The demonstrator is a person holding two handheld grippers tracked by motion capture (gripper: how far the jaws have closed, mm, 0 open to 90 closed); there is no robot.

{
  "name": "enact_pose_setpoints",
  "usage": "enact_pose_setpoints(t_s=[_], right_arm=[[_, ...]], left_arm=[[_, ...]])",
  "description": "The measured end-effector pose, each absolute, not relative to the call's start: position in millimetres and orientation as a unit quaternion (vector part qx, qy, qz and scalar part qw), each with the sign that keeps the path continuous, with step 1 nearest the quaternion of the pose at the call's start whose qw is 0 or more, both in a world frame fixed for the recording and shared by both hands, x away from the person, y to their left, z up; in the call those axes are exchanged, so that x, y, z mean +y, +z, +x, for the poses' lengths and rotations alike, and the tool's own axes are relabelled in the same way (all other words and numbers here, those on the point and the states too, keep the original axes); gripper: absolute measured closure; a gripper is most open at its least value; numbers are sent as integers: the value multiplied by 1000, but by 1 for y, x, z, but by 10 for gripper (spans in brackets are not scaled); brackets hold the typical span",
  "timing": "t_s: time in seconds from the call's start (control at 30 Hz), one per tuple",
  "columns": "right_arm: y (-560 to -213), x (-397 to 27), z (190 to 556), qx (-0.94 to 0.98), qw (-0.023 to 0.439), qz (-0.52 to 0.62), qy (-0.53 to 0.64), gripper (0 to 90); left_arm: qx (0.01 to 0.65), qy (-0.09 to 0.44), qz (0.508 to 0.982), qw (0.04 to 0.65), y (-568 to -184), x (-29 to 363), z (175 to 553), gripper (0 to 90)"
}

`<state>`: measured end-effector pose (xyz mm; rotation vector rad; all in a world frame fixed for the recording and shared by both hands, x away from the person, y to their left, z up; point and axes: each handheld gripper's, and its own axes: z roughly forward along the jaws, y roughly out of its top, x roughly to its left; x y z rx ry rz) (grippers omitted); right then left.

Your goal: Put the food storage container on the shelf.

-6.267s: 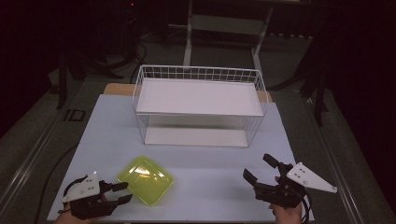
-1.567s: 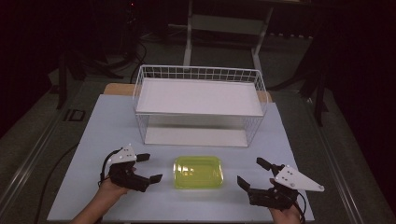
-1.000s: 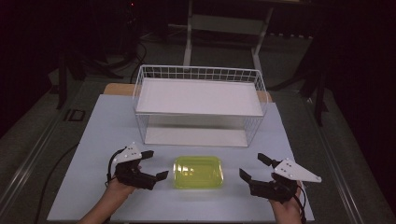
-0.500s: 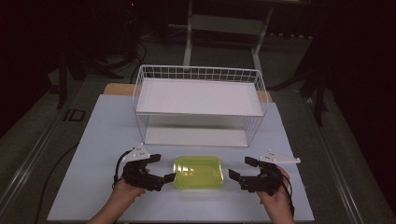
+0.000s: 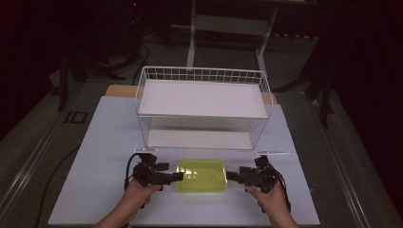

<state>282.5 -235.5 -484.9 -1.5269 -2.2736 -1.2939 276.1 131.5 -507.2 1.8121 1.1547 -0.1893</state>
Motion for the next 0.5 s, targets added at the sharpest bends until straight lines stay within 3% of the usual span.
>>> enact_pose_setpoints(t_s=[0.13, 0.27, 0.5], right_arm=[[-495, -230, 287, -747, 88, -518, -408, 267], [-504, -227, 293, -734, 115, -540, -396, 369], [-511, -224, 299, -724, 129, -563, -377, 528]], left_arm=[[498, -90, 735, 451, -514, 129, 280, 165], [515, -95, 732, 435, -519, 126, 281, 250], [528, -94, 730, 424, -523, 123, 282, 530]])
